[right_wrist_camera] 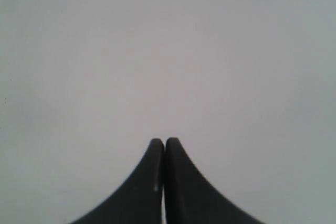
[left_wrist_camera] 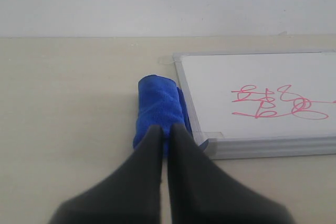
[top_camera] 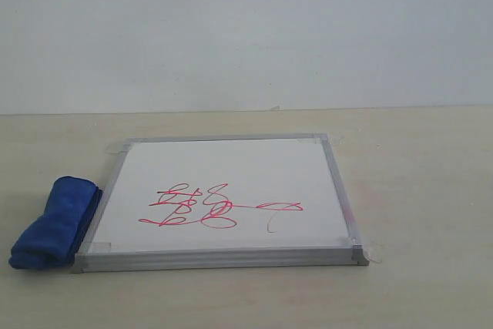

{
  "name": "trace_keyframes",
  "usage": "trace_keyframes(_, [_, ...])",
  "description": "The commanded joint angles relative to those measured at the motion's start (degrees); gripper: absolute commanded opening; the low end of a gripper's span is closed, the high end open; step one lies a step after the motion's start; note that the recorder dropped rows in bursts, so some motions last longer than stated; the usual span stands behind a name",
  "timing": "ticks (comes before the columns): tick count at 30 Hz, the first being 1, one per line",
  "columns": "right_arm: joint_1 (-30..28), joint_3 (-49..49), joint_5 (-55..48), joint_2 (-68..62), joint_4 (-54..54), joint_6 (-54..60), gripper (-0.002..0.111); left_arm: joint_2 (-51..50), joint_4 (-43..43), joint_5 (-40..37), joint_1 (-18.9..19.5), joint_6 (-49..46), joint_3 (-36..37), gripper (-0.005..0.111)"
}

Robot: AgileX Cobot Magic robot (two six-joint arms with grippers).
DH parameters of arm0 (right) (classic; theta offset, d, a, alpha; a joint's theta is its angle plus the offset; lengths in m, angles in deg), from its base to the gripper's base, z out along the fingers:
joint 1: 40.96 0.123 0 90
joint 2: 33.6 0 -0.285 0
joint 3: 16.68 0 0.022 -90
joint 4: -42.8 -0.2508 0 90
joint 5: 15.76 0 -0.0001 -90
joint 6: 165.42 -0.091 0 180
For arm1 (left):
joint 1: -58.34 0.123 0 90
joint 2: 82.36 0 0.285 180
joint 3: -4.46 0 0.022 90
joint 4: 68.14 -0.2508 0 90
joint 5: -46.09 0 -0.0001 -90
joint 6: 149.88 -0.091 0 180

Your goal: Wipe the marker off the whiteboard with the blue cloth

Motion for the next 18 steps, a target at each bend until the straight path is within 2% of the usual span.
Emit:
trace_keyframes(1, [0.6, 0.3, -4.7, -5.5, -3.0, -2.5, 0.000, -0.2, 0.7, 0.4, -0.5, -0.3, 0.2, 0.004])
trace_keyframes(5, [0.7, 0.3, -1.5, -13.5, -7.3, -2.2, 0.000, -0.2, 0.7, 0.4, -0.5, -0.3, 0.2, 0.004])
trace_keyframes(8, [4.4, 0.3, 1.8, -16.9, -7.4, -1.4, 0.000, -0.2, 0.7, 0.4, -0.5, -0.3, 0.2, 0.004])
trace_keyframes(13, [23.4, 0.3, 10.4, -25.3, -7.4, 0.1, 0.000, -0.2, 0.7, 0.4, -0.5, -0.3, 0.2, 0.004])
trace_keyframes(15, [35.3, 0.4, 18.3, -33.2, -7.6, -0.2, 0.000, -0.2, 0.7, 0.4, -0.5, -0.3, 0.2, 0.004])
trace_keyframes(17, [42.9, 2.3, 20.4, -40.9, -8.2, -0.2, 0.000, -0.2, 0.7, 0.4, -0.5, -0.3, 0.2, 0.004])
trace_keyframes(18, [44.9, 3.7, 20.4, -43.5, -8.2, -0.2, 0.000, -0.2, 0.7, 0.4, -0.5, -0.3, 0.2, 0.004])
